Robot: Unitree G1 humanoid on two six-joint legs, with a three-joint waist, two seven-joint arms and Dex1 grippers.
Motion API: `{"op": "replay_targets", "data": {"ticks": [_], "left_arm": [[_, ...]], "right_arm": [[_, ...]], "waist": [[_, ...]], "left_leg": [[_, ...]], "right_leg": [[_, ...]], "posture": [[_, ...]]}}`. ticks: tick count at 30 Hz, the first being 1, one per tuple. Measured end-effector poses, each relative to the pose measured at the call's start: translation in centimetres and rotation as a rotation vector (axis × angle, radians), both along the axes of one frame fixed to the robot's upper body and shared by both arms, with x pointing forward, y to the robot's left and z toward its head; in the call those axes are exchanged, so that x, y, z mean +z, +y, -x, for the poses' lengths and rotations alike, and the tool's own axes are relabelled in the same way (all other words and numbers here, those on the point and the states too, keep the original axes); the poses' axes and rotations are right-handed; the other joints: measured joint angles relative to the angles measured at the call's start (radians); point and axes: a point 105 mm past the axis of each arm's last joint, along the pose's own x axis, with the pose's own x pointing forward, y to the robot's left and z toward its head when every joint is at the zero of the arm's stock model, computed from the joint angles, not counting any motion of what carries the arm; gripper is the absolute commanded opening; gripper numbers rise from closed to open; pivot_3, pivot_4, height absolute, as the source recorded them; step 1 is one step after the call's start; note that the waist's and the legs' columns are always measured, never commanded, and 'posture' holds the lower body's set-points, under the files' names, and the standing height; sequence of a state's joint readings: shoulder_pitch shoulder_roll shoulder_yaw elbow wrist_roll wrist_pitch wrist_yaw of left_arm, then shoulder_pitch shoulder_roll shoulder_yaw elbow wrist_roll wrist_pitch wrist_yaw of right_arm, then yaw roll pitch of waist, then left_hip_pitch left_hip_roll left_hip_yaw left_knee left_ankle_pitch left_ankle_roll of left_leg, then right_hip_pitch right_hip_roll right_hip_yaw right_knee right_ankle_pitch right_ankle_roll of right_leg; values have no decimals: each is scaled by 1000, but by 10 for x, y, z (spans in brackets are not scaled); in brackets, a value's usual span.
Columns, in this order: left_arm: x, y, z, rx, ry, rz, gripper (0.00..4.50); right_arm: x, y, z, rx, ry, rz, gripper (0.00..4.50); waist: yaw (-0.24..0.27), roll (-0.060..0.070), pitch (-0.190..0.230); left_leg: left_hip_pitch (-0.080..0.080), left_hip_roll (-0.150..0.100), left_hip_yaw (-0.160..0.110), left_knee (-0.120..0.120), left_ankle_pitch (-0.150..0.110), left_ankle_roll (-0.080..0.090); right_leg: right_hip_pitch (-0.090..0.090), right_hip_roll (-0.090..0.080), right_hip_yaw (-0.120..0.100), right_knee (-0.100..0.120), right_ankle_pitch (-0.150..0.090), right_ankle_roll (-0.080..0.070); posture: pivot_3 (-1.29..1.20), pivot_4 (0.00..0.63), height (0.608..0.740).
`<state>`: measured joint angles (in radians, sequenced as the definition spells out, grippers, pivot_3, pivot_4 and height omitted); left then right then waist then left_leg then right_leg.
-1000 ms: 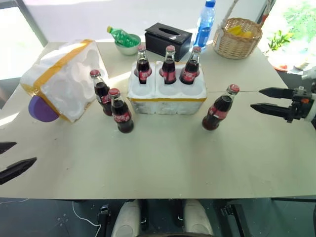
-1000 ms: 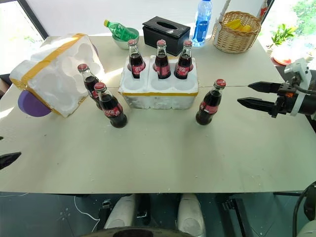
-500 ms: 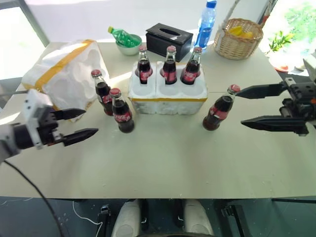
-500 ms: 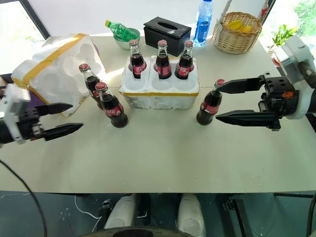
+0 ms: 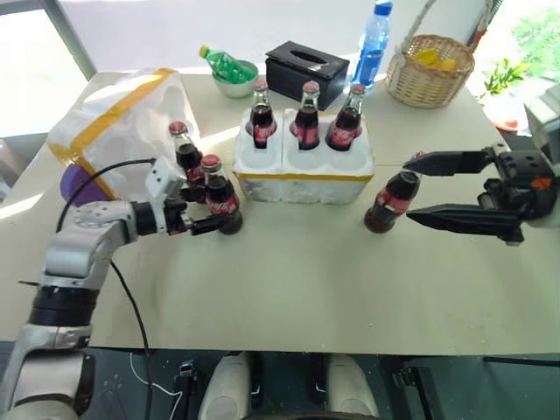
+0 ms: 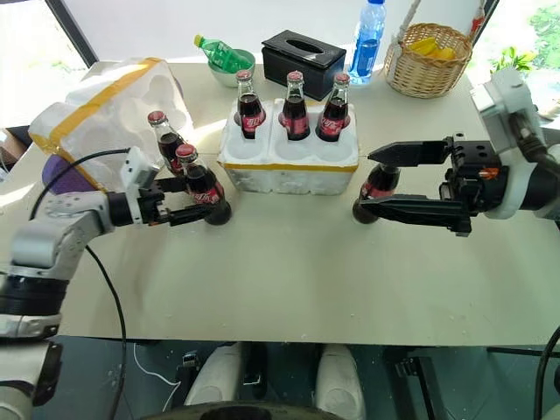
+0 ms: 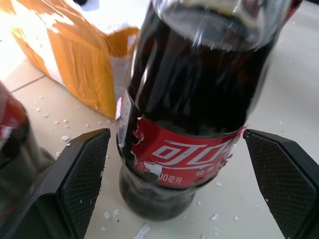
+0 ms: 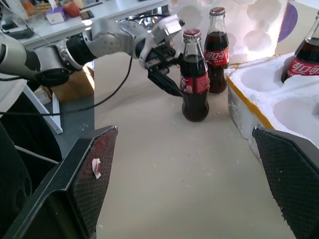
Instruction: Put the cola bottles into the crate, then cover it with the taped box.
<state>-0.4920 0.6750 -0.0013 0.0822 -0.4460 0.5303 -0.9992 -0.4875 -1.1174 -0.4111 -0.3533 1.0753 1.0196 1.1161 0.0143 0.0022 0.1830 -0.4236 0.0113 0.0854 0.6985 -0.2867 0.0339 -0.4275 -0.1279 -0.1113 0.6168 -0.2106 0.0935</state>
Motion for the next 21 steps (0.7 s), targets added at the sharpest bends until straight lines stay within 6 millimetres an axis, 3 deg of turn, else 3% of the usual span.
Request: {"op": "replay_targets", "data": {"ticks": [5,11,16,18,21], "left_arm": [[-5,-7,-2,-18,2,4,2782],[-2,-12,2,-48,12,11,2782],[22,-33,23,-208,28,74,2782],[43,-45,26,-290,7,95,2782],[93,-72,20,-375,-129,132,2782]], "right_arm": [[1,0,-3,-27,-3,-12,4500],[1,1,-2,-20,4,-23,4500],[-2,-1,-3,-36,16,-24,4500],[-5,-2,-4,-46,27,-25,4500],[-6,-3,-5,-58,29,-29,4500]], "waist": [[-1,0,0],[-1,-1,0],[0,-1,1],[4,-2,1],[13,-2,1]], "left_leg": [[-1,0,0,2,0,1],[-2,1,0,2,-1,1],[-2,0,0,2,-1,1],[-2,0,-1,2,0,1],[-2,-1,-1,3,0,1]], "right_leg": [[0,0,0,0,0,1],[0,0,0,0,0,1],[0,0,0,-1,0,1],[0,0,0,0,0,1],[1,0,0,-1,1,2]], "posture": [[0,150,740],[0,150,740],[0,150,740],[0,150,740],[0,150,740]]}}
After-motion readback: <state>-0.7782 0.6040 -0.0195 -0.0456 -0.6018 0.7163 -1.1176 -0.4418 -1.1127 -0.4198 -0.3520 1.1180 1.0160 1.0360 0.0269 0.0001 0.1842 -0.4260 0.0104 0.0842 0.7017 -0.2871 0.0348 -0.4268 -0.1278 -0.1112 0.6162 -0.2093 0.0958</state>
